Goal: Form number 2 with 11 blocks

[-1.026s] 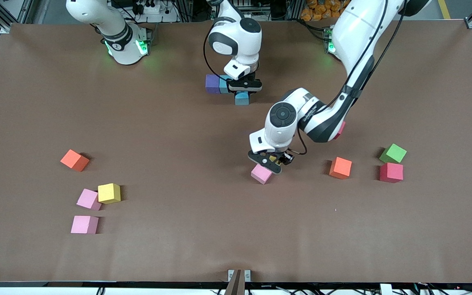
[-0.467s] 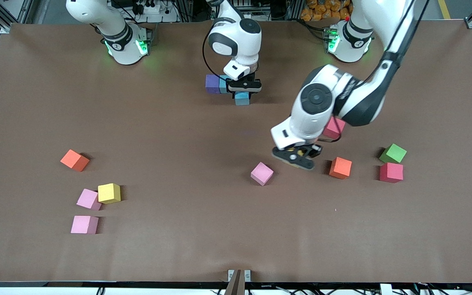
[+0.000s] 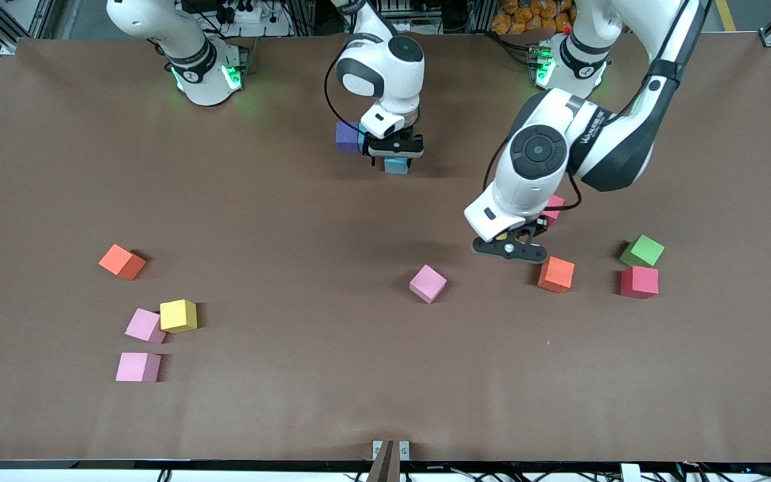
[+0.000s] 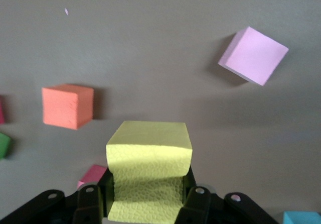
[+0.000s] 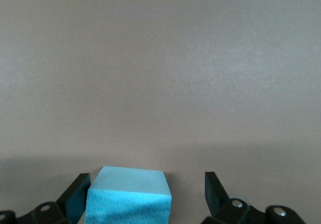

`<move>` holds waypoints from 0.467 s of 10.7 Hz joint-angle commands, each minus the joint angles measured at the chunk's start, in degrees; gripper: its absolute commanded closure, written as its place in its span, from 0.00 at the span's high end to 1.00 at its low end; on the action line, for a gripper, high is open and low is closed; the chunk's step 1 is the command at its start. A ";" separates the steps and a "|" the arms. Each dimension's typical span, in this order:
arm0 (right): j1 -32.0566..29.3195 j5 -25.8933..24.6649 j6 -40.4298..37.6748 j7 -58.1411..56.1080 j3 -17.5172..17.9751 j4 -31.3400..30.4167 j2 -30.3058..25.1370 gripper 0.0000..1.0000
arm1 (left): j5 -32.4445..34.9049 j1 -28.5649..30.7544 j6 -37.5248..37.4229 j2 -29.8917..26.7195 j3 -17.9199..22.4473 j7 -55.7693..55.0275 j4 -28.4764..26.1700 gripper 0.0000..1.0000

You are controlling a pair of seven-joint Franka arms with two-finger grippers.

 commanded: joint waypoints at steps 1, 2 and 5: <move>-0.51 -0.44 -1.24 -1.63 0.33 -0.59 -1.62 1.00 | -1.58 0.00 -0.07 -1.15 -3.52 -9.42 -2.70 0.32; -0.51 -0.44 -2.02 -2.15 0.33 -0.59 -1.62 1.00 | -1.58 0.00 -0.07 -1.41 -4.58 -11.12 -3.49 0.32; 0.45 -0.44 -1.85 -1.02 0.59 -0.76 -1.01 1.00 | -1.58 -0.09 -0.50 -1.76 -5.20 -14.99 -3.76 0.32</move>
